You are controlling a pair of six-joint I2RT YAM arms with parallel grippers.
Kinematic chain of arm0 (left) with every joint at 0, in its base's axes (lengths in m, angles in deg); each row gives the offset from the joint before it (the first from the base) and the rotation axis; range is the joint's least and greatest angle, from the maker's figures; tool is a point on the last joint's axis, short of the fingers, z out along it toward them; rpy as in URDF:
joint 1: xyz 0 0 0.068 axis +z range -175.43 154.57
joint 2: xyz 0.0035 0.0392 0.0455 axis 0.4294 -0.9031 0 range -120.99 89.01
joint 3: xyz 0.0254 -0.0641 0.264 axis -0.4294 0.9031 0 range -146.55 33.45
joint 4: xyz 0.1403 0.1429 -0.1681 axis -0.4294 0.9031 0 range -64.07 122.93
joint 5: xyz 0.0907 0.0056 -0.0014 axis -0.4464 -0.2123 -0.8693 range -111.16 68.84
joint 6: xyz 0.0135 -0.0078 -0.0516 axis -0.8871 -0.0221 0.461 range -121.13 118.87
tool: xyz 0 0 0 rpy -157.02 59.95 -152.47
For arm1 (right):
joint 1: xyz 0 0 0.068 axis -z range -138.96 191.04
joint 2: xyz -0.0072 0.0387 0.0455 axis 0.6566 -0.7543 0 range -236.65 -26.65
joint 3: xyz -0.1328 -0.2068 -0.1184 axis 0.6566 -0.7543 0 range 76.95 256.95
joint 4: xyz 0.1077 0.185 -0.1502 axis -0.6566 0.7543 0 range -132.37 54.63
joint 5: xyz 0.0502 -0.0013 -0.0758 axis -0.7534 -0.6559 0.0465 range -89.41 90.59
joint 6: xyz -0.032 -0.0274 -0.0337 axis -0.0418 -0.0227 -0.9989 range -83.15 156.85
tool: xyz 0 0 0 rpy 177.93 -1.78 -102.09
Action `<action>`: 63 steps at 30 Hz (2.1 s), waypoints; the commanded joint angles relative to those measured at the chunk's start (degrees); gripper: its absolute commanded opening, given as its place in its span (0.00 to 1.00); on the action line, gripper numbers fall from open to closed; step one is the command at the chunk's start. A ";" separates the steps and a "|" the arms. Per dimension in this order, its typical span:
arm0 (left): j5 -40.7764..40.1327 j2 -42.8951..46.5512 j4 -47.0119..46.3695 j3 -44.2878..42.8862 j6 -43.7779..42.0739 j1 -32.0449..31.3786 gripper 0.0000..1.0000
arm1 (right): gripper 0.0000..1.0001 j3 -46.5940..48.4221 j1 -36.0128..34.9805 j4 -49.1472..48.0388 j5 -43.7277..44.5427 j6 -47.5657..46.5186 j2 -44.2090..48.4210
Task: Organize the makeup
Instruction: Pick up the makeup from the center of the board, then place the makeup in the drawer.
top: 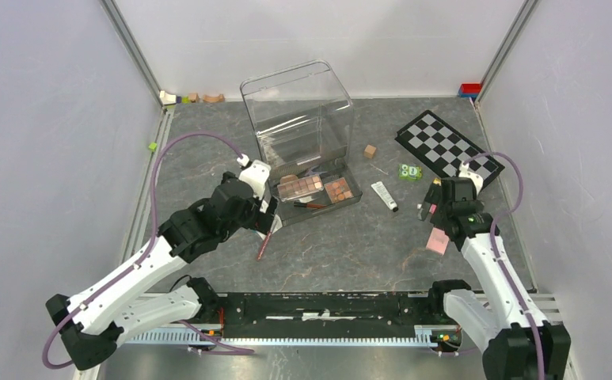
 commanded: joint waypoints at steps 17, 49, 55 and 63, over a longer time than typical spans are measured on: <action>4.22 3.25 -9.23 5.40 3.92 5.89 1.00 | 0.96 -9.13 8.61 -8.32 -3.31 3.64 -10.73; 3.59 2.71 -9.74 5.83 3.55 10.74 1.00 | 0.24 -9.86 -7.33 -50.61 -47.24 0.18 3.52; 0.19 5.51 -9.91 6.48 4.35 13.57 1.00 | 0.21 -0.48 -25.06 -52.22 -38.56 -12.83 -5.54; -3.94 7.12 -9.92 6.88 4.41 14.72 1.00 | 0.18 7.61 -42.67 -51.63 -32.64 -52.58 -18.08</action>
